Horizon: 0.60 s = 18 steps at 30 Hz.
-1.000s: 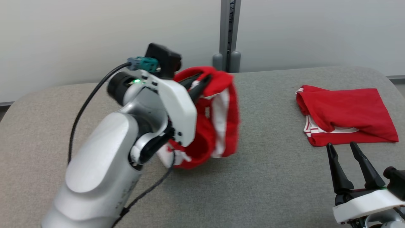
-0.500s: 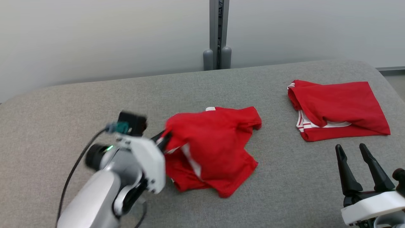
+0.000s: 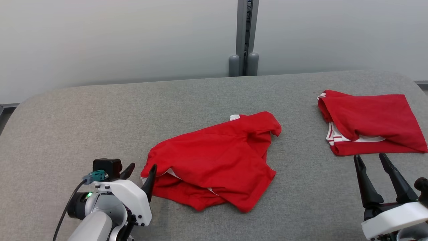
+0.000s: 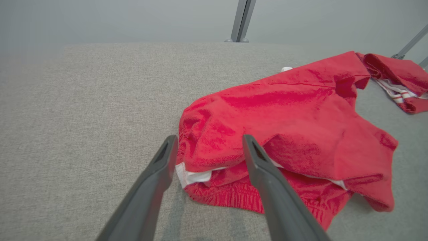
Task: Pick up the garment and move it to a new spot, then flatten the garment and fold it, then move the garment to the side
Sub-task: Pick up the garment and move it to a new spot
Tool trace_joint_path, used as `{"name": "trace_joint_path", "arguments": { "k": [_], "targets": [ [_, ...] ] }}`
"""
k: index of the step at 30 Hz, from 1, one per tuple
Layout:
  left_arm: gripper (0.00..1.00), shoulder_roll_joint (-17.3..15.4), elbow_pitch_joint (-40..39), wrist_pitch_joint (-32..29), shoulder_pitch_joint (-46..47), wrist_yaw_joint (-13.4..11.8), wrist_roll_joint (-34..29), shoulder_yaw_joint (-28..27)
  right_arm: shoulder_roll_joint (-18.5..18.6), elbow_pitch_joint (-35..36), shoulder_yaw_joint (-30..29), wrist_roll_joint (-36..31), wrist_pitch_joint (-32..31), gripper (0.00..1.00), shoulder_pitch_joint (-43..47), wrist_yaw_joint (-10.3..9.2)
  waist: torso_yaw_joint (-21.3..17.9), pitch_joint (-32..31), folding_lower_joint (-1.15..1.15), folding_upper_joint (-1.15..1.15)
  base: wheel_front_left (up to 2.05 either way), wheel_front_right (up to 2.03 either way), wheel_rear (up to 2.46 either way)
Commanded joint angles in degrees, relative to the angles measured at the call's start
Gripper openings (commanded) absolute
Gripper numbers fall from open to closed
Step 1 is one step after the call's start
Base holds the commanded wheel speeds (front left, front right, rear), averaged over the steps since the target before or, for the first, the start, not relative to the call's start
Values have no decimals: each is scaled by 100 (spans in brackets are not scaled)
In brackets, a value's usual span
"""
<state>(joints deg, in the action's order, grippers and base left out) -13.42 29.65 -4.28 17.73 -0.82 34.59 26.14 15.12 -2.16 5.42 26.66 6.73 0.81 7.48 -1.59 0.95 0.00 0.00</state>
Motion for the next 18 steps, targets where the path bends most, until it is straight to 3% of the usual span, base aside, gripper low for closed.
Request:
{"name": "trace_joint_path", "arguments": {
  "k": [1,7,18],
  "targets": [
    [100,-14,-41,67,21,11,13,-42,16,36,-20,-42,-12,100,56,4,28,-18,0,0,0,0,0],
    [100,-148,-543,569,-65,-142,-83,-209,-25,103,-49,-67,4,100,109,4,108,-73,0,0,0,0,0],
    [100,-449,-2091,1348,-1047,-874,-246,-646,-267,261,-133,-155,139,100,197,4,7,-193,0,0,0,0,0]
  ]
}}
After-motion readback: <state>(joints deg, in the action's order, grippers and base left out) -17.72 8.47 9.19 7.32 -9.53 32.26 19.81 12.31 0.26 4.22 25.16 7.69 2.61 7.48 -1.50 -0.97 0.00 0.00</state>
